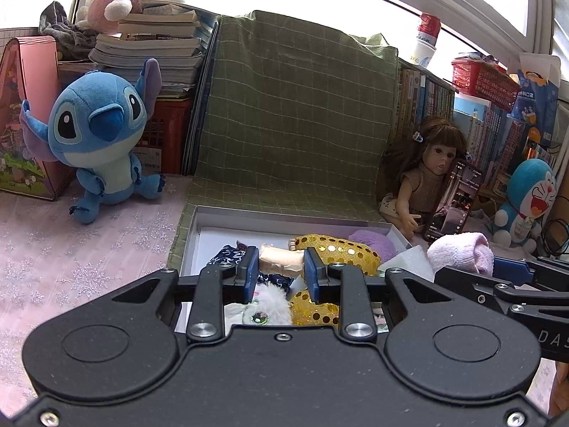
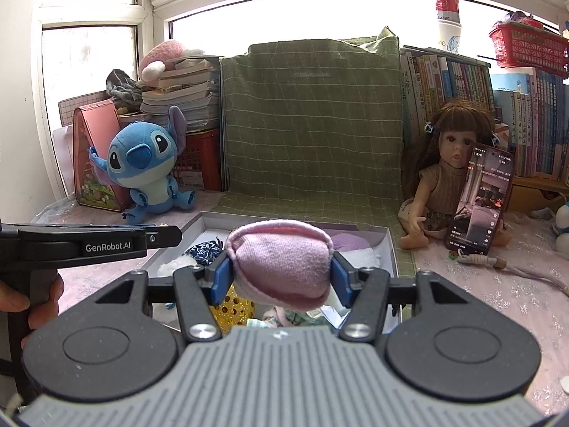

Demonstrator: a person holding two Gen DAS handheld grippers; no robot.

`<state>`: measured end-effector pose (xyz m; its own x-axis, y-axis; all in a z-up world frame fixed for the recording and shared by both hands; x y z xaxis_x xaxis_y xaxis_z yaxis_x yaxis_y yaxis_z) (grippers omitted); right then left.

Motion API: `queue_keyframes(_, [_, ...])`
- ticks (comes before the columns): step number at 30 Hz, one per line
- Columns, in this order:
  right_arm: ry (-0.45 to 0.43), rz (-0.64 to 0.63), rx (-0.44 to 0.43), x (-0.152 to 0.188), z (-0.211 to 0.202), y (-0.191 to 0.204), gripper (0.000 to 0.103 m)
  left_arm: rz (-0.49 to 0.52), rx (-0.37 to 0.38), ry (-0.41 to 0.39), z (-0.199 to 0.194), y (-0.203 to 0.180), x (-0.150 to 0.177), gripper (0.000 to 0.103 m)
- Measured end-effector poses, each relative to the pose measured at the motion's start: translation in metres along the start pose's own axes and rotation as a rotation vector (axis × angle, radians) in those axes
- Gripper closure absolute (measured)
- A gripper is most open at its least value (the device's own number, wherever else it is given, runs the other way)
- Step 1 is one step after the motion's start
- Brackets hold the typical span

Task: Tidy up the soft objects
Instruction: 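Carry the beige item and pink sock roll with both grippers into the box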

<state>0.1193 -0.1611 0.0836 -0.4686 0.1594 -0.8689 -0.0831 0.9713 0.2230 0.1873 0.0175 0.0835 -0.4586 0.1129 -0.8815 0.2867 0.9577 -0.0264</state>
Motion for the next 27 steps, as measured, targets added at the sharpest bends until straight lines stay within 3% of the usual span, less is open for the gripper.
queue_keyframes(20, [0.028, -0.091, -0.007, -0.001, 0.02, 0.017, 0.043, -0.011, 0.002, 0.025, 0.021, 0.014, -0.001, 0.077])
queue_keyframes(27, [0.04, -0.069, -0.006, -0.012, 0.026, 0.011, 0.043, -0.003, 0.012, 0.041, 0.03, 0.017, -0.007, 0.077])
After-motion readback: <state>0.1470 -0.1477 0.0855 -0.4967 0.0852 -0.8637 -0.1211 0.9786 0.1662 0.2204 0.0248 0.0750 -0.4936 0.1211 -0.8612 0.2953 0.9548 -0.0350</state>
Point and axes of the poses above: each gripper's, at about its wrist camera, not at the fingertips, and z roughly the way its jaws point, y to its left, x to its underside, the point moved 2 cm from there along z, roughly the way its jaws point, and after that the axes turned 11 degrees about z, right-handed, at the moved point
